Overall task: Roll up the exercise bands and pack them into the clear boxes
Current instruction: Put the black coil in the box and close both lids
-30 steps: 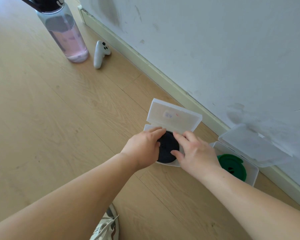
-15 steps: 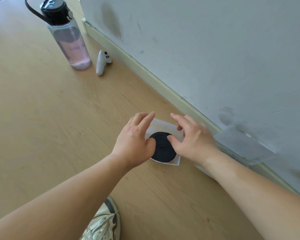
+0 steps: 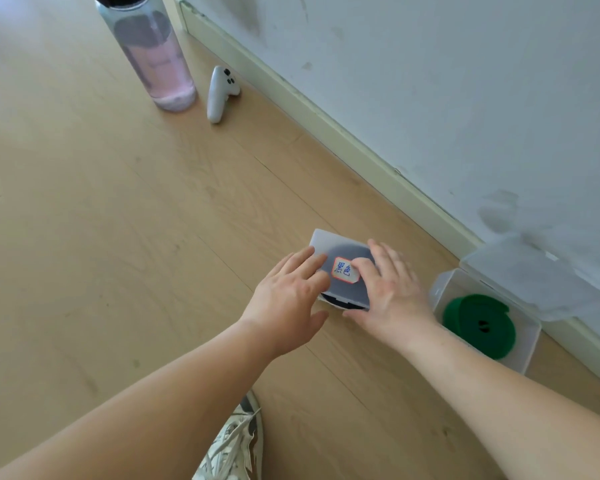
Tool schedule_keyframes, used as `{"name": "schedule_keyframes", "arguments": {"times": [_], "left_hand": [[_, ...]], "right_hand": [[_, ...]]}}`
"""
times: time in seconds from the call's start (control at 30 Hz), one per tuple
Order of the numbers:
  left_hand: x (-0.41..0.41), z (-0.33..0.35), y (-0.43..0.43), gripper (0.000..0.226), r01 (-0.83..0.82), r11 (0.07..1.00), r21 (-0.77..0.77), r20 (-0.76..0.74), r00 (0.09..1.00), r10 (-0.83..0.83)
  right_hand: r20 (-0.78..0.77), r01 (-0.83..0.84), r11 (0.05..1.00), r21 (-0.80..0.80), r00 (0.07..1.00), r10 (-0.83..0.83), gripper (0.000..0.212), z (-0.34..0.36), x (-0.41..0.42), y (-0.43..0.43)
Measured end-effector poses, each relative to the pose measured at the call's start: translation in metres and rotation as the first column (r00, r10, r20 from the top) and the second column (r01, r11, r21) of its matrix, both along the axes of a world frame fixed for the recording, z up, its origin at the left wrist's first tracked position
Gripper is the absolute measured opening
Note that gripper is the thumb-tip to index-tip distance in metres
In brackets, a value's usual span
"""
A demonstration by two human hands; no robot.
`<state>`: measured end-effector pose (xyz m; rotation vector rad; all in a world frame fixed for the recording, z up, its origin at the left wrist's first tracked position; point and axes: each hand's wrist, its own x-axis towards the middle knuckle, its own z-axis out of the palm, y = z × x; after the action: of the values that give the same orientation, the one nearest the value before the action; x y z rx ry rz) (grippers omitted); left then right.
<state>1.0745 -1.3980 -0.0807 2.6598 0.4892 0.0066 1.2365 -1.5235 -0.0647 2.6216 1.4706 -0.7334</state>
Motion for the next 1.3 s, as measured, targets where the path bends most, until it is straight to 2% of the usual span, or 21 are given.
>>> {"name": "schedule_keyframes", "arguments": {"times": [0.1, 0.23, 0.3, 0.37, 0.47, 0.57, 0.93, 1.03, 1.2, 1.3], "left_hand": [[0.009, 0.001, -0.002, 0.043, -0.021, 0.999, -0.049, 0.035, 0.999, 0.022], [0.024, 0.010, -0.001, 0.035, -0.063, 0.991, -0.121, 0.142, 0.987, 0.080], [0.033, 0.015, -0.001, 0.036, -0.062, 0.988, -0.144, 0.141, 0.987, 0.083], [0.042, 0.021, 0.000, 0.039, -0.106, 0.974, -0.200, 0.088, 0.988, 0.125], [0.058, 0.027, 0.010, 0.034, -0.168, 0.953, -0.253, -0.017, 0.985, 0.170], [0.068, 0.032, 0.015, 0.031, -0.204, 0.941, -0.271, -0.091, 0.978, 0.186], [0.078, 0.037, 0.013, 0.024, -0.257, 0.930, -0.263, -0.196, 0.958, 0.209], [0.085, 0.039, 0.016, 0.021, -0.273, 0.926, -0.261, -0.224, 0.950, 0.217], [0.103, 0.052, 0.028, 0.024, -0.259, 0.929, -0.265, -0.360, 0.920, 0.154], [0.105, 0.050, 0.030, 0.027, -0.252, 0.922, -0.294, -0.346, 0.927, 0.143]], "right_hand": [[-0.032, -0.002, 0.999, 0.043, 0.999, 0.004, 0.075, 0.010, 0.011, 0.006], [-0.317, 0.106, 0.994, -0.035, 0.942, -0.112, 0.065, 0.033, 0.039, 0.012], [-0.397, 0.146, 0.986, -0.080, 0.903, -0.166, 0.062, 0.038, 0.045, 0.009], [-0.427, 0.252, 0.967, -0.037, 0.871, -0.243, 0.057, 0.036, 0.046, 0.004], [-0.455, 0.445, 0.895, 0.032, 0.804, -0.383, 0.052, 0.030, 0.047, 0.002], [-0.482, 0.515, 0.857, 0.007, 0.753, -0.448, 0.059, 0.029, 0.048, 0.001], [-0.452, 0.437, 0.894, -0.101, 0.780, -0.433, 0.055, 0.032, 0.046, 0.017], [-0.452, 0.460, 0.882, -0.104, 0.768, -0.454, 0.053, 0.031, 0.043, 0.019], [-0.488, 0.493, 0.859, -0.140, 0.720, -0.493, 0.056, 0.034, 0.047, 0.023], [-0.484, 0.507, 0.850, -0.143, 0.714, -0.507, 0.056, 0.034, 0.045, 0.025]]}}
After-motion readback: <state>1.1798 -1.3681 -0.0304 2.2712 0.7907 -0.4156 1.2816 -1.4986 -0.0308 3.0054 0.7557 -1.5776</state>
